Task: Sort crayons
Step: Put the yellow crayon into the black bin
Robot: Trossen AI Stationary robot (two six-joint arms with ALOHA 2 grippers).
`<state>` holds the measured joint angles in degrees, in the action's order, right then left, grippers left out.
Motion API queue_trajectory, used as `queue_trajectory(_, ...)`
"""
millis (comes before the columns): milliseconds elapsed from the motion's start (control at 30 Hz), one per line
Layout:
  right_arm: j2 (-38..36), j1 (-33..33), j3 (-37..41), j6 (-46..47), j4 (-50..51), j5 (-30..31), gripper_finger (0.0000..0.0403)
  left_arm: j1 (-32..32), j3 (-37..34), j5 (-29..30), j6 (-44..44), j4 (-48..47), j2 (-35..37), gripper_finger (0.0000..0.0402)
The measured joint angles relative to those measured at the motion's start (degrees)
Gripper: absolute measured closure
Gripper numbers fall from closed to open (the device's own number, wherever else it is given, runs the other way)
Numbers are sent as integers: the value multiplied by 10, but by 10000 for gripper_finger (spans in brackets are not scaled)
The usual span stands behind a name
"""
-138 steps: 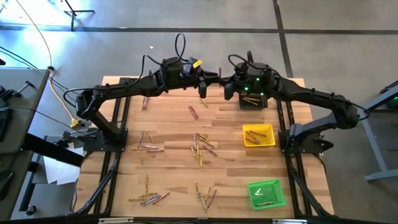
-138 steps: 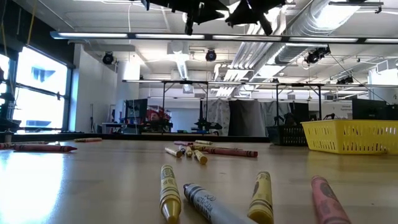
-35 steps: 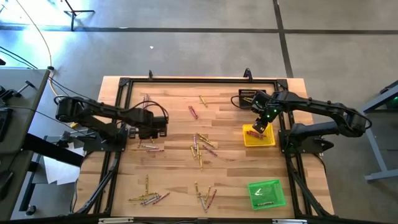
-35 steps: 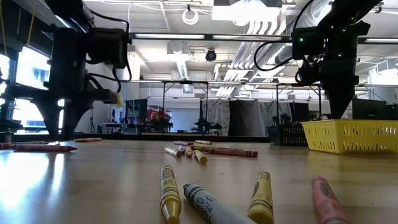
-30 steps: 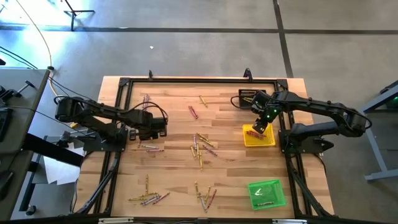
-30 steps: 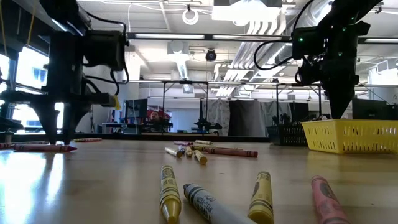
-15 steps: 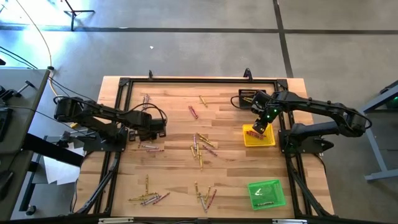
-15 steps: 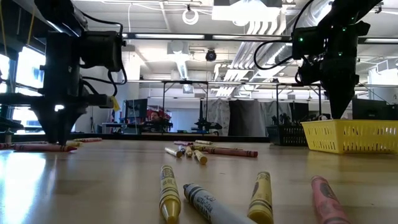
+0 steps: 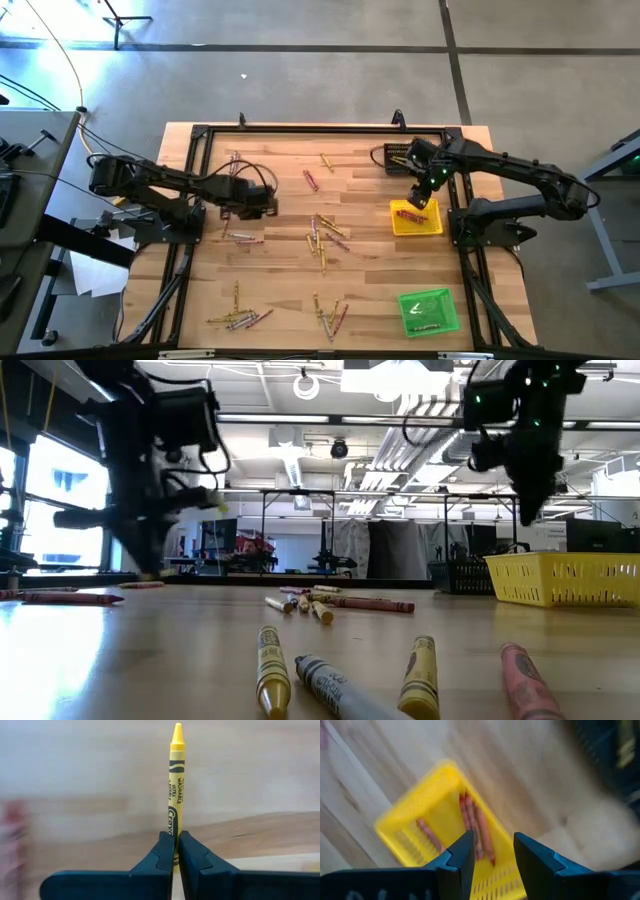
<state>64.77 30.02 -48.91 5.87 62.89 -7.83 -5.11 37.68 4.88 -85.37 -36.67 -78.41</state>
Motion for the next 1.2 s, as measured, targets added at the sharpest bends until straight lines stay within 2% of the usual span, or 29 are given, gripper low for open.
queue_trajectory(100, 0, 0, -45, -3, -24, 22, 279, -13, 20, 21, 62, 52, -3, 400)
queue_trajectory(300, 1, 4, -112, 3, -160, 34, 279, -73, 57, 90, 211, 272, -2, 401)
queue_trajectory(400, 10, 12, -128, 1, -237, 48, 279, -118, 78, 92, 285, 395, 0, 401)
queue_trajectory(500, 20, 29, -140, 10, -306, 48, 279, -158, 104, 74, 338, 457, -1, 401)
queue_trajectory(667, 50, 45, -142, 118, -431, 4, 279, -191, 182, 9, 406, 468, -1, 401)
queue_trajectory(900, 112, 39, -142, 250, -596, -47, 279, -180, 268, 1, 455, 445, -34, 401)
queue_trajectory(1067, 137, 29, -141, 278, -696, -57, 279, -177, 290, -31, 434, 441, -75, 401)
queue_trajectory(1200, 137, 24, -141, 273, -720, -57, 279, -177, 302, -61, 425, 439, -107, 401)
